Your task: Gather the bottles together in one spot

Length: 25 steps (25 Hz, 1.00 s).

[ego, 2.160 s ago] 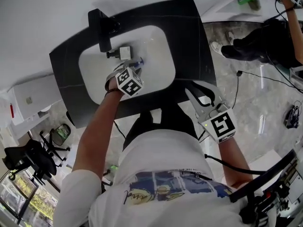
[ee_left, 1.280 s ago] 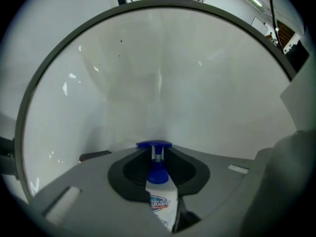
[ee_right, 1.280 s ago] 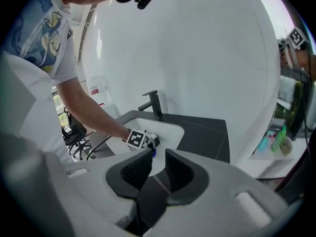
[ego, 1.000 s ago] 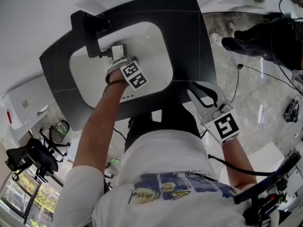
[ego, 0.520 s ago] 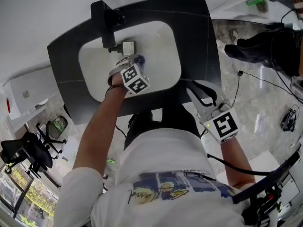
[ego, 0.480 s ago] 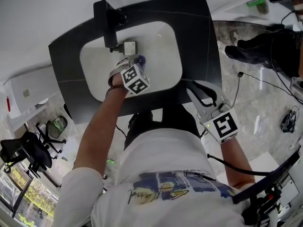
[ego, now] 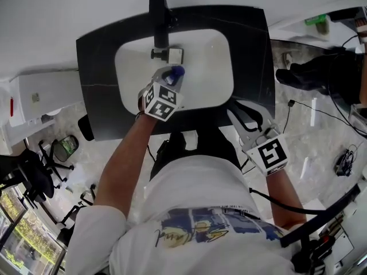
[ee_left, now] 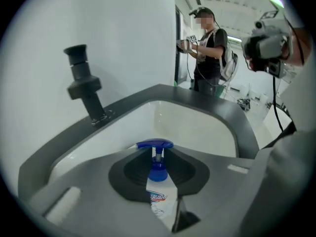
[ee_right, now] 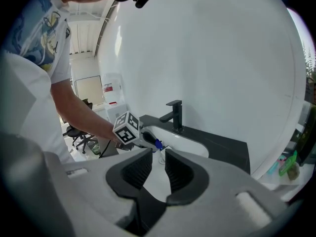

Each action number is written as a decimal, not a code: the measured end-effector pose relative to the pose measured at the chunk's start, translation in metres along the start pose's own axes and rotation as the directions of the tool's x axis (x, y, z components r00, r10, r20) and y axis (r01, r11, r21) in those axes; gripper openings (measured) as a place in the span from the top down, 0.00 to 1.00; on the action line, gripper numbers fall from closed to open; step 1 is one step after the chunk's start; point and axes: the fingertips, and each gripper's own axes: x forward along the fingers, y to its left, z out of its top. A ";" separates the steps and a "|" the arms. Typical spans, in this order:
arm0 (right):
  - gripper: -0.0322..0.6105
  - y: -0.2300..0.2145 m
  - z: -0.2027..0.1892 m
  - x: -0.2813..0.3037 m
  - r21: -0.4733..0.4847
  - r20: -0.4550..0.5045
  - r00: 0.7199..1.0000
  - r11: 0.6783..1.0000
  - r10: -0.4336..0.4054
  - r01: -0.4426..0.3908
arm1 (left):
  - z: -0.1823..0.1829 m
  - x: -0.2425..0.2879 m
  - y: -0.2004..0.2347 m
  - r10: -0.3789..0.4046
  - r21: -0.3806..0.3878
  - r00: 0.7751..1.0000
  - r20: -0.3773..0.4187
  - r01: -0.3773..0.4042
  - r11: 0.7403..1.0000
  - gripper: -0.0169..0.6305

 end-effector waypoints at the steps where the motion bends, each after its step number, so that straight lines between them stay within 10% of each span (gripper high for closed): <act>1: 0.83 0.002 0.001 0.001 -0.004 0.002 1.000 1.000 0.004 -0.004 | 0.005 -0.007 0.004 0.012 -0.039 1.000 0.029 -0.010 0.999 0.86; 9: 0.83 0.021 0.016 0.008 -0.037 0.028 0.999 0.999 0.031 -0.030 | 0.035 -0.075 0.056 0.198 -0.247 0.959 0.202 -0.146 0.958 0.86; 25: 0.83 0.006 0.014 0.009 -0.074 -0.011 0.999 0.996 0.051 -0.052 | 0.086 -0.123 0.186 0.523 -0.510 0.791 0.319 -0.322 0.798 0.86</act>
